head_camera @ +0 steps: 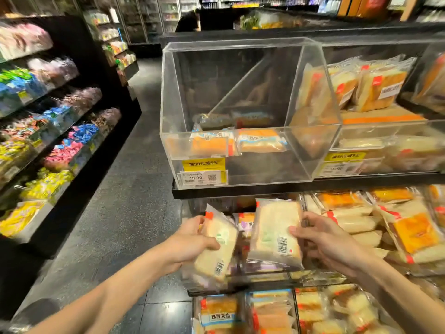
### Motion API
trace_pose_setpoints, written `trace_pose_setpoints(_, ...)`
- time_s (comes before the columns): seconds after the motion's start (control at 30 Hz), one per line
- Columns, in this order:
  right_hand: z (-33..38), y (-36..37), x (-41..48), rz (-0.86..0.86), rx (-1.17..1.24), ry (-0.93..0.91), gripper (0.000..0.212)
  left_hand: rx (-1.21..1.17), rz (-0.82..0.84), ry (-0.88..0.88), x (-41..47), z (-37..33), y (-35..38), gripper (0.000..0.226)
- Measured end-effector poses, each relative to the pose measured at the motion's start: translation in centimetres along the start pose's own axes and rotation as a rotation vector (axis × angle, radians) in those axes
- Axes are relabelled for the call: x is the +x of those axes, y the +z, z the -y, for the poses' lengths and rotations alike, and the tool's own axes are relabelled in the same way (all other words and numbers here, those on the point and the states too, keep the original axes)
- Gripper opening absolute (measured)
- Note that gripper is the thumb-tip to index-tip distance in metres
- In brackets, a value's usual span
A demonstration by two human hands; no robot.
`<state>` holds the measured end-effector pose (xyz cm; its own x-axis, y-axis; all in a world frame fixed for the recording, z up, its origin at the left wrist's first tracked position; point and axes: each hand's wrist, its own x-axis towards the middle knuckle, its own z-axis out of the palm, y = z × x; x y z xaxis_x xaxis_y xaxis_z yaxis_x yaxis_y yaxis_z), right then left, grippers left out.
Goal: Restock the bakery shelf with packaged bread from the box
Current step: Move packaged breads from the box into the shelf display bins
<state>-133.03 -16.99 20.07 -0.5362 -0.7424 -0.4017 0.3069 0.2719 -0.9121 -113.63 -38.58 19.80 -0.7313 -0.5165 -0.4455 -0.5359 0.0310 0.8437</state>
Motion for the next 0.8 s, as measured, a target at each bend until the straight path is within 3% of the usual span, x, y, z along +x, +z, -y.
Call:
trace_pose_setpoints(0.1,-0.9,-0.2,0.5,-0.102,-0.178,-0.053,0.021,0.612,-0.151,0.388,2.4,1.0,1.2,0.038)
trace_pose_setpoints(0.23,-1.5,0.3,1.5,-0.199,-0.518,-0.194,0.021,1.282,-0.226,0.838,5.8,3.3,3.0,0.068)
trace_pose_setpoints(0.37,-2.4,1.0,2.3,-0.215,-0.793,-0.218,0.025,1.578,-0.243,0.801,10.0,4.9,3.4,0.065)
trace_pose_setpoints(0.47,-2.9,1.7,2.6,-0.244,-0.888,-0.241,0.031,1.679,-0.175,0.604,11.9,5.3,3.5,0.052)
trace_pose_setpoints(0.67,-3.6,1.9,3.2,-0.27,-1.05,-0.344,0.033,1.626,-0.032,0.361,12.3,4.2,3.6,0.052)
trace_pose_setpoints(0.73,-4.1,1.8,3.5,-0.283,-1.14,-0.402,0.035,1.293,-0.097,0.378,11.6,3.1,4.1,0.044)
trace_pose_setpoints(0.8,-4.7,1.7,4.0,-0.327,-1.301,-0.553,0.039,0.605,-0.179,0.212,9.9,1.4,5.2,0.035)
